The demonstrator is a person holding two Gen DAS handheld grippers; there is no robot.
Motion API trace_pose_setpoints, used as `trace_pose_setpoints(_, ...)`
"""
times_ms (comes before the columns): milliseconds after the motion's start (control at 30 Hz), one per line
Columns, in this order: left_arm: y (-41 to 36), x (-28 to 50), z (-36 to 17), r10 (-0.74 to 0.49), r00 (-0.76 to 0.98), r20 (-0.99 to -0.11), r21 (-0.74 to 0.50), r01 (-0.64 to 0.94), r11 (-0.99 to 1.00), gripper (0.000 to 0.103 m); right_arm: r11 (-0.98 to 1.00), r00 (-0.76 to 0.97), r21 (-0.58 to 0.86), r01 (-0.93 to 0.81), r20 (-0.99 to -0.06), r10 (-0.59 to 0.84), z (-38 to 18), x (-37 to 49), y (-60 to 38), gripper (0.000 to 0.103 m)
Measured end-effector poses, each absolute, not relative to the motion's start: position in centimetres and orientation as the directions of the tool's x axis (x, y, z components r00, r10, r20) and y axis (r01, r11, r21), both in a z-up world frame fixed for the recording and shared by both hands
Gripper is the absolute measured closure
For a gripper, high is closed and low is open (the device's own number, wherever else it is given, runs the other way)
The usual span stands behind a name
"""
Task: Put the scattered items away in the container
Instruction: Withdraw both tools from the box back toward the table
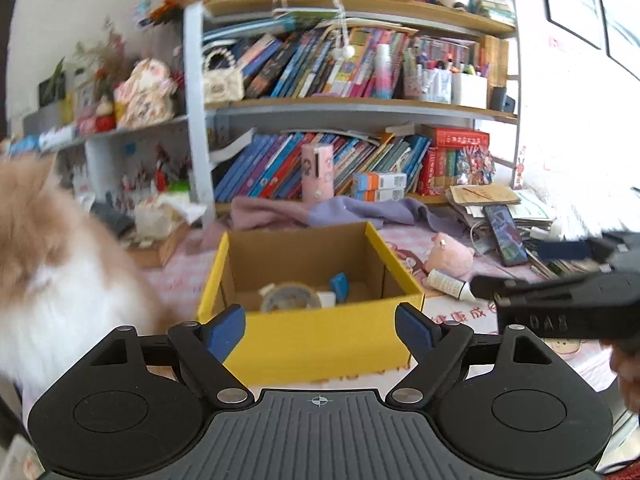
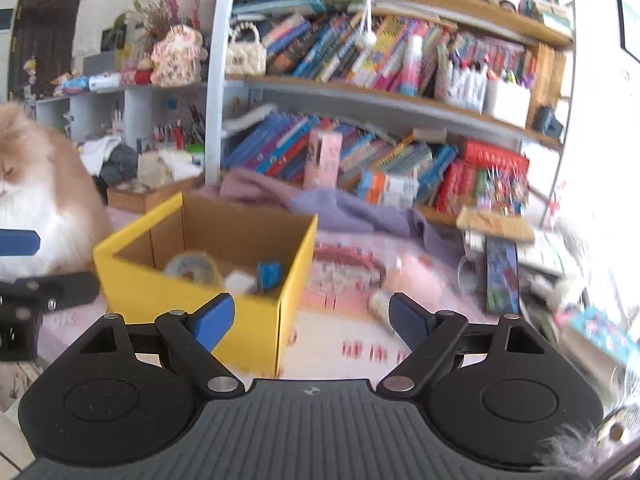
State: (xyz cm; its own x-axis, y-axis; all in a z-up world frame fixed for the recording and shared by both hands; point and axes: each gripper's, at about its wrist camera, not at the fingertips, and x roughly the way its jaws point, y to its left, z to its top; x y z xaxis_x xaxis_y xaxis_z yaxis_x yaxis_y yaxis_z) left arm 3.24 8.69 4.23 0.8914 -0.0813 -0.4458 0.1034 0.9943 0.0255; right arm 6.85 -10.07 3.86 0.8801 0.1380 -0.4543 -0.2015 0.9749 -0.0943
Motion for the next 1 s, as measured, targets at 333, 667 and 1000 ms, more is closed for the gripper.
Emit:
trace_pose_setpoints(333,8.8,0.9,0.9,-0.022,0.812,-0.583,0.093,0.094,0.991,0.017,0.978,0.818,-0.063,-0.201,-0.559,0.132,0.7,2.9,-8.8,0.017)
trace_pose_setpoints(667,8.8,-0.1,0.1,-0.044,0.795,-0.604,0.068,0.107,0.992,0.012,0.969,0.799,-0.093,-0.230,-0.587,0.133,0.2,0.9,-8.1,0.013)
trace_pose_setpoints(1000,8.2,0.4,-0.7,-0.059,0.760,-0.648,0.067,0.134,0.989,0.009,0.971,0.781,-0.100,-0.217,-0.614,0.111,-0.3,1.2,-8.5,0.010)
